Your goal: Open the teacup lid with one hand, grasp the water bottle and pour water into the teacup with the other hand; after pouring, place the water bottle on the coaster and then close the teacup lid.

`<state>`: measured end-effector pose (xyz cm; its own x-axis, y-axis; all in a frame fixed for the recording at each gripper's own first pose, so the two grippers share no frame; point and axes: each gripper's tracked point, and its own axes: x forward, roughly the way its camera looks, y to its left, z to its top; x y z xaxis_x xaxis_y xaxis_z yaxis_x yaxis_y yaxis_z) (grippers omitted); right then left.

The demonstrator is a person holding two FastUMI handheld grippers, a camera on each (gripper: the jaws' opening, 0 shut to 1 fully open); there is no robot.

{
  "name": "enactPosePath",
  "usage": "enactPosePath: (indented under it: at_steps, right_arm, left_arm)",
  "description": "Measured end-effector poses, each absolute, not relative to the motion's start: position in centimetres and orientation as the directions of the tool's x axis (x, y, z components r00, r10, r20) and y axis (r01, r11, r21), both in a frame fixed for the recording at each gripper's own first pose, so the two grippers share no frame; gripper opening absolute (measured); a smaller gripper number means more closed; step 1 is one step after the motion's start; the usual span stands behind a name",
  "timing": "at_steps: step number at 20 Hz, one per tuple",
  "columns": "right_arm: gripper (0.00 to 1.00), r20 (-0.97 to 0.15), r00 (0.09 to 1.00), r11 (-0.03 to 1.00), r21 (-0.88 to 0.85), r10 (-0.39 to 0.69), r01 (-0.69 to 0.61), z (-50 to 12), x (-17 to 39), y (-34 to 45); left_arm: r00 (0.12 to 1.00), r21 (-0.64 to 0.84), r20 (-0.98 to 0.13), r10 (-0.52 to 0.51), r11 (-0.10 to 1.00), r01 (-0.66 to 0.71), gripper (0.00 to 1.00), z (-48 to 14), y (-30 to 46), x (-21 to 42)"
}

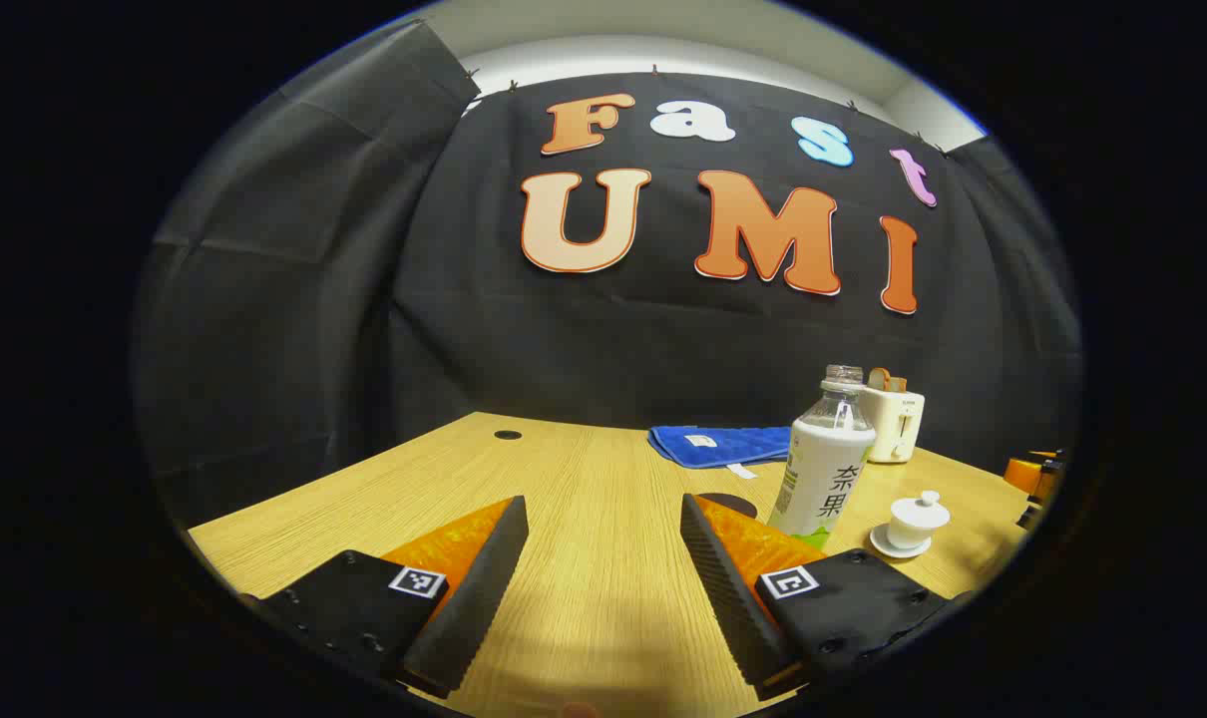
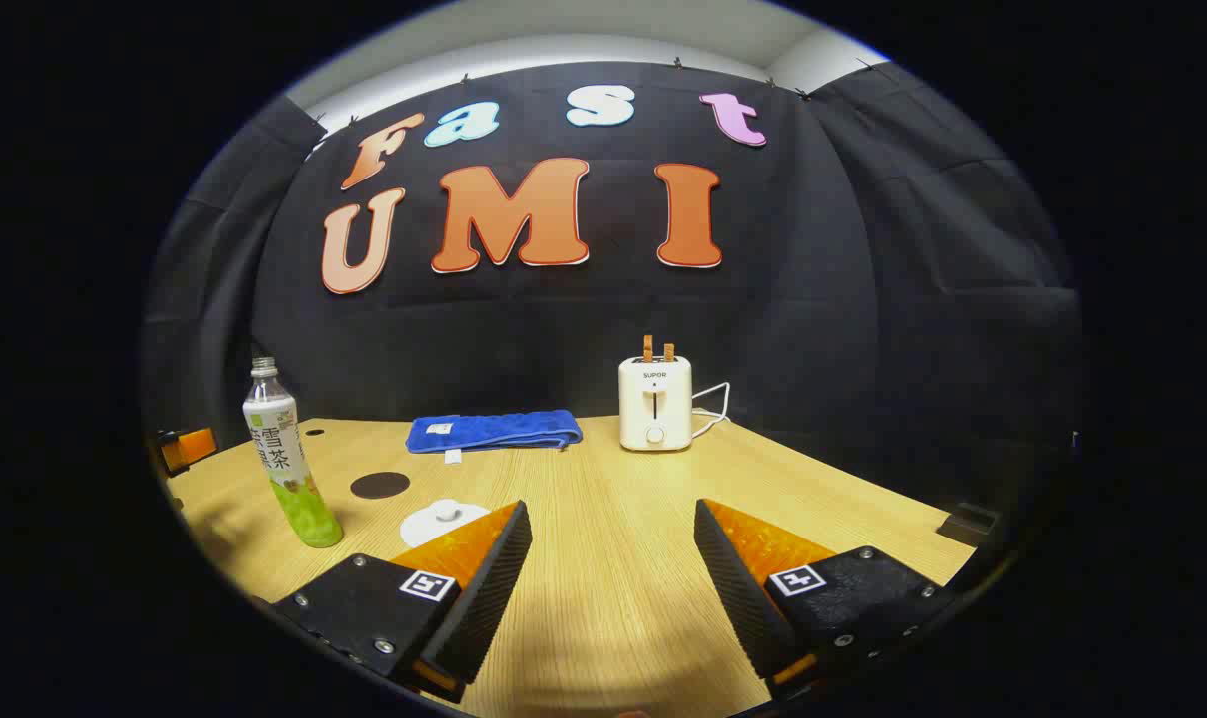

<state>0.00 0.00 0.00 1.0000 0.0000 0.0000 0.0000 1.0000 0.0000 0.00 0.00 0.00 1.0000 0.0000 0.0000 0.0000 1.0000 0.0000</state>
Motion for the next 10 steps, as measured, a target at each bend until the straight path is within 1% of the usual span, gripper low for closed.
enactPosePath:
  at_steps: [5,10]
  right_arm:
    - [0.98,-0.009,1.000,1.000,0.006,-0.007,0.007,0.0,0.1,0.0]
    - [0.98,-0.020,0.999,1.000,0.001,-0.026,0.026,-0.1,0.4,-0.3]
  left_arm:
    - [1.000,0.033,0.000,-0.004,0.999,0.004,0.99,0.2,-0.6,1.1]
    - [0.999,0.011,-0.046,-0.012,1.000,0.012,0.99,-1.1,-0.9,2.1]
